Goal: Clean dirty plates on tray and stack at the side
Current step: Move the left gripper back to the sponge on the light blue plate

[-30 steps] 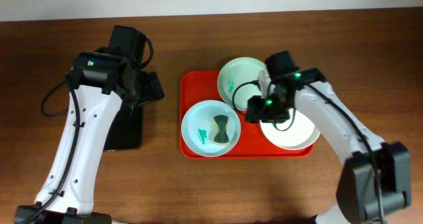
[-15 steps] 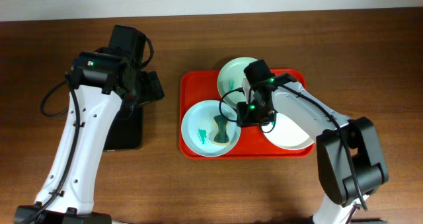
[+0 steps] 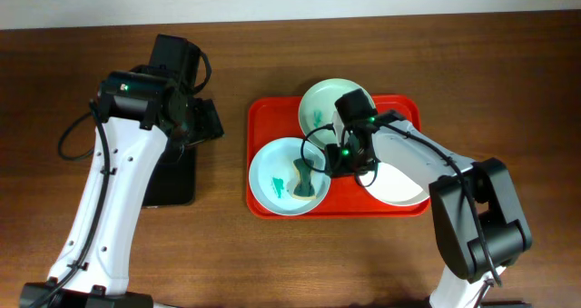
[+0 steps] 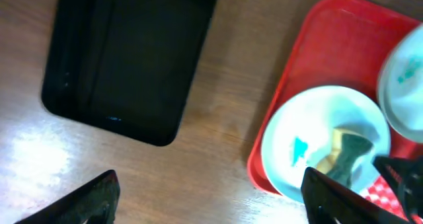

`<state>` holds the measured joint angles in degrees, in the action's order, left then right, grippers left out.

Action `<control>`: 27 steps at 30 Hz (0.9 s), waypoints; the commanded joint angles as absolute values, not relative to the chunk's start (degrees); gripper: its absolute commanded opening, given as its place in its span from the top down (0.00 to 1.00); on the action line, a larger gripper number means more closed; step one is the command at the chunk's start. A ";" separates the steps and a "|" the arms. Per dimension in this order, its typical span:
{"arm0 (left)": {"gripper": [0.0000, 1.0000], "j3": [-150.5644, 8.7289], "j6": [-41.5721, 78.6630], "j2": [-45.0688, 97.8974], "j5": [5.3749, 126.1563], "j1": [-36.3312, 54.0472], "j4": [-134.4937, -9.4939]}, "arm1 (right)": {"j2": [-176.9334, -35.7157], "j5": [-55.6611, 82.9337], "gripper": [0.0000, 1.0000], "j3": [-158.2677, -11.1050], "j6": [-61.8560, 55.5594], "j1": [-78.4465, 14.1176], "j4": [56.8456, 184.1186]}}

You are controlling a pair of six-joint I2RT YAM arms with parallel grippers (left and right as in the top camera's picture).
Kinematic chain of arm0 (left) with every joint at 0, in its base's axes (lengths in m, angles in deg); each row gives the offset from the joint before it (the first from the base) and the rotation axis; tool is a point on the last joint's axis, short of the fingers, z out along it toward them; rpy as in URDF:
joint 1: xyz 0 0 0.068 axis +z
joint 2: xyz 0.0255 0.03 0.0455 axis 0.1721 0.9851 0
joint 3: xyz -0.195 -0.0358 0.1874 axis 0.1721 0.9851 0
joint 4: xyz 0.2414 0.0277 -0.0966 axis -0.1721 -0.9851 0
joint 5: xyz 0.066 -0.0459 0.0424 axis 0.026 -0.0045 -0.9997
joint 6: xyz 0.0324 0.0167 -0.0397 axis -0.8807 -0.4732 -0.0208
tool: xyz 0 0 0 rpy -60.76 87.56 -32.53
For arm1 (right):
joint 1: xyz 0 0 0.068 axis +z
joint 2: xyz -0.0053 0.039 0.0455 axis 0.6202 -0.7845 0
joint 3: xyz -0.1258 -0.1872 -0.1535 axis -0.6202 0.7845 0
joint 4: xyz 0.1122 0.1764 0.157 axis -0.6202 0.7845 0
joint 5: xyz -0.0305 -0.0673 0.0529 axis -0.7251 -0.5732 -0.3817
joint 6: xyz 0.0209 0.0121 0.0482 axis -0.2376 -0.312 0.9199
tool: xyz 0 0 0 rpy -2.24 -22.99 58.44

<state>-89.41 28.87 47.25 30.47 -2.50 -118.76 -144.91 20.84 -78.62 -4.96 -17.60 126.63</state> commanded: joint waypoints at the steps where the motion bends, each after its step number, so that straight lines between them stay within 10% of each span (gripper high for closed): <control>1: 0.12 -86.72 24.39 47.65 36.87 -2.41 -117.40 | -145.61 20.16 0.65 -77.24 -4.74 -17.44 125.59; 19: 0.43 -65.67 17.57 47.65 49.92 -2.47 -105.31 | -145.66 24.49 0.91 -75.89 -4.53 -17.44 123.62; 27: 0.39 -62.68 10.67 47.65 55.56 -4.35 -105.71 | -145.66 26.61 0.92 -75.89 -4.50 -17.38 122.50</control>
<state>-64.38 14.23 47.56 52.89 -2.80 -105.58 -144.91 24.97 -76.46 -4.79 -17.60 122.83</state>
